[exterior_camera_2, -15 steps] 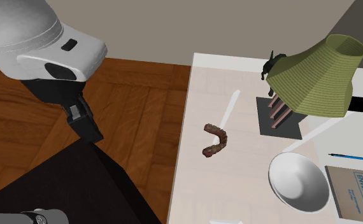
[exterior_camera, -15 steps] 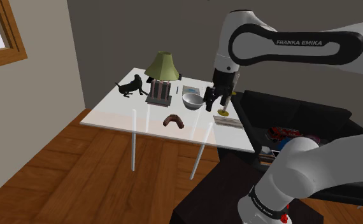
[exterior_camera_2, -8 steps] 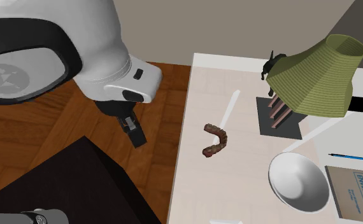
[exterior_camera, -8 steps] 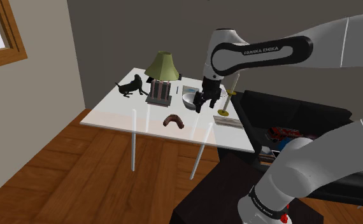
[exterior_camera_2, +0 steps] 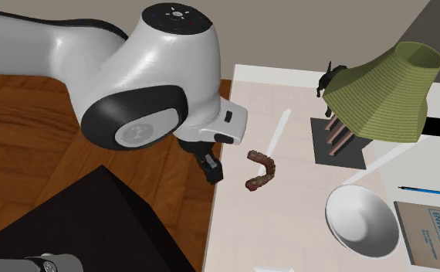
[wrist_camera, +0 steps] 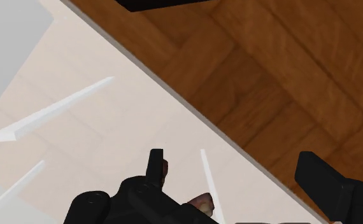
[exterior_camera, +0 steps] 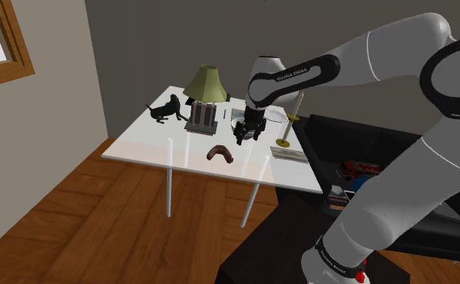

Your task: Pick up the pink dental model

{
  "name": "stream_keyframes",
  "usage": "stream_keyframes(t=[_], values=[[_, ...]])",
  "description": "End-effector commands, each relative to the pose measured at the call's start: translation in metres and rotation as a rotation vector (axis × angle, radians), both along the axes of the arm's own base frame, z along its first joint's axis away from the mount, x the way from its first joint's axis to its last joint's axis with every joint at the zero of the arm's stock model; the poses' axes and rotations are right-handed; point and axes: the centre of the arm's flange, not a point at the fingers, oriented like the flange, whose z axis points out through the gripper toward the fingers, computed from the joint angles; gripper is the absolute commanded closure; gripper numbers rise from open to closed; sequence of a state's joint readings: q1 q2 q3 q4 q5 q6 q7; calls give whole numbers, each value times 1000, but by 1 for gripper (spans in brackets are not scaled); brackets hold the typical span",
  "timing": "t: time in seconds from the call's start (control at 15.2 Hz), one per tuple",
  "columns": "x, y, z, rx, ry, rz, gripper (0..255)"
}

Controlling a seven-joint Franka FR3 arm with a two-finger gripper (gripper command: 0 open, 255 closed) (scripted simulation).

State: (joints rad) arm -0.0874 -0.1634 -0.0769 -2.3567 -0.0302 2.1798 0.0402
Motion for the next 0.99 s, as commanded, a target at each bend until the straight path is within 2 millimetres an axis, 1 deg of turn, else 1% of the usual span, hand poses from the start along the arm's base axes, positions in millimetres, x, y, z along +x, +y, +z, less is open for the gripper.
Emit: stream_keyframes(t=[0.0,0.92], values=[[16,-10,-16,4,-7,-8,0],[134,-89,-129,31,-52,-61,0]])
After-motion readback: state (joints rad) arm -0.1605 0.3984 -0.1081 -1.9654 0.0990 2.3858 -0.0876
